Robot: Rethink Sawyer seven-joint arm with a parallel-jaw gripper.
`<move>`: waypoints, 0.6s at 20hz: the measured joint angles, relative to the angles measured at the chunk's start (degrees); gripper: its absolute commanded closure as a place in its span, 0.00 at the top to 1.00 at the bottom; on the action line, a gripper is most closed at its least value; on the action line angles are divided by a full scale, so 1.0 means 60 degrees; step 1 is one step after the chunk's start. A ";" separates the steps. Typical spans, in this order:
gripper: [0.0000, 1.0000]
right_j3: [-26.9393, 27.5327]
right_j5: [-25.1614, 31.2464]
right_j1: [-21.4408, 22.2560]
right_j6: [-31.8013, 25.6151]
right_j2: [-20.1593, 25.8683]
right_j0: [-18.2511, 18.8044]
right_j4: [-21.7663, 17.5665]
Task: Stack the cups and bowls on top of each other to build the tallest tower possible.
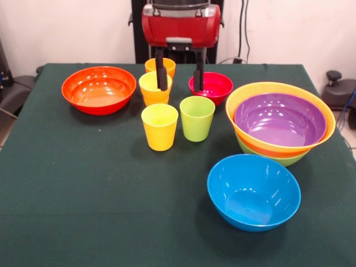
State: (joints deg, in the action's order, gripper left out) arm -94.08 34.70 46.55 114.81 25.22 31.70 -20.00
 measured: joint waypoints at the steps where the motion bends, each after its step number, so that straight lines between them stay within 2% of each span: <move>1: 1.00 0.0004 -0.0002 -0.0054 0.0000 0.0019 0.0000 -0.0044; 12: 1.00 0.0007 -0.0526 -0.0426 0.0000 0.0063 0.0035 -0.0489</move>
State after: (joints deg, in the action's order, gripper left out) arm -94.04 31.55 43.99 114.81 25.60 31.92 -22.94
